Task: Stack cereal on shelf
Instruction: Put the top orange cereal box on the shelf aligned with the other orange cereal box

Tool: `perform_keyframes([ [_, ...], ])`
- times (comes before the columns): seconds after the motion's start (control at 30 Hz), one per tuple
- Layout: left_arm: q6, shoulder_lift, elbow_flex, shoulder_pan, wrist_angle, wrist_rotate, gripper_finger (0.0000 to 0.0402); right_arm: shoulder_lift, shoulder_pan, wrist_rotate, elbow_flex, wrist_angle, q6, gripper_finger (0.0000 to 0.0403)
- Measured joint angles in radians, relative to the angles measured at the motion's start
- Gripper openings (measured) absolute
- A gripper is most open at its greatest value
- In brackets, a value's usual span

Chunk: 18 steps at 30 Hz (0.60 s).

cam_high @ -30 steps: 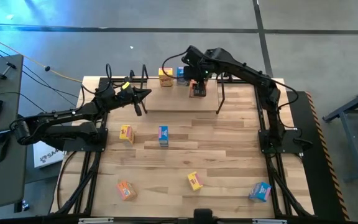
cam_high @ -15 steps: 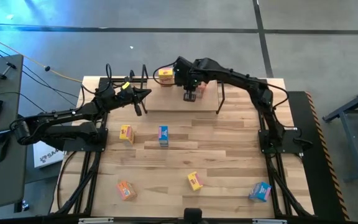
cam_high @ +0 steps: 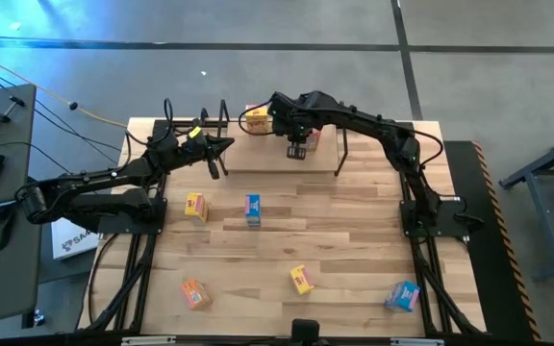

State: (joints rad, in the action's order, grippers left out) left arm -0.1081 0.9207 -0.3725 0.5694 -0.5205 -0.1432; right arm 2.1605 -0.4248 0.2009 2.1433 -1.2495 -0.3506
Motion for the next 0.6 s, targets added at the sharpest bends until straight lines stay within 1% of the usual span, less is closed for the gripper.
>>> perform_keyframes([
  [0.4,0.0,0.0,0.0,0.0,0.0,0.0,0.0,0.0,-0.007,0.064,0.0,0.004,0.051,0.0009],
  [0.6,0.0,0.0,0.0,0.0,0.0,0.0,0.0,0.0,-0.006,0.08,0.004,0.03,0.026,0.0009],
])
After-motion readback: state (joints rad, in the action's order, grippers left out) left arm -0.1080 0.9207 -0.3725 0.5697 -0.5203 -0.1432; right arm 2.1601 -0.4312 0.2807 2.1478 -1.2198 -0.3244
